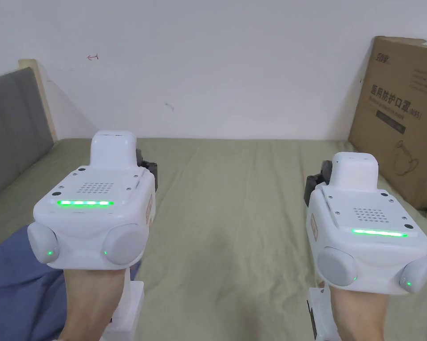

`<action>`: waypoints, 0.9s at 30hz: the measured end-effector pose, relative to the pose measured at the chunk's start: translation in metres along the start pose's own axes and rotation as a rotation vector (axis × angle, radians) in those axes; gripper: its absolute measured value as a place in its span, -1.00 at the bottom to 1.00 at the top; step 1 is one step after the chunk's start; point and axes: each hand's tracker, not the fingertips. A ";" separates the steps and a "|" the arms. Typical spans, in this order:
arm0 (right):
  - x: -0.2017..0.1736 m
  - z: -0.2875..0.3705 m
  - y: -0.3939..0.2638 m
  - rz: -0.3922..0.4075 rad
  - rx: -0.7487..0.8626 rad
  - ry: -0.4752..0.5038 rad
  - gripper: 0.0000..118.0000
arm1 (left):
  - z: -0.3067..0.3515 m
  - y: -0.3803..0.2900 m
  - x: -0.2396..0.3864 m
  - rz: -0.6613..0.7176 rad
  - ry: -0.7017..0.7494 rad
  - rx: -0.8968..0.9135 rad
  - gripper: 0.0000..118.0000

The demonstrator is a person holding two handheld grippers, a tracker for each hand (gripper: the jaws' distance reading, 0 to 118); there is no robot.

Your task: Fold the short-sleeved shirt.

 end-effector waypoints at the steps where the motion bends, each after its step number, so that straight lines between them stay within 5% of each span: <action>1: 0.000 -0.001 0.000 -0.014 -0.014 0.015 -0.98 | 0.000 0.000 -0.001 0.021 -0.019 -0.008 -1.00; 14: -0.038 -0.013 0.010 -0.008 -0.021 0.109 -0.99 | 0.011 0.008 -0.039 0.033 0.054 -0.010 -1.00; 27: -0.197 -0.020 -0.002 0.002 -0.090 0.504 -0.99 | 0.079 0.003 -0.177 0.067 0.447 -0.051 -1.00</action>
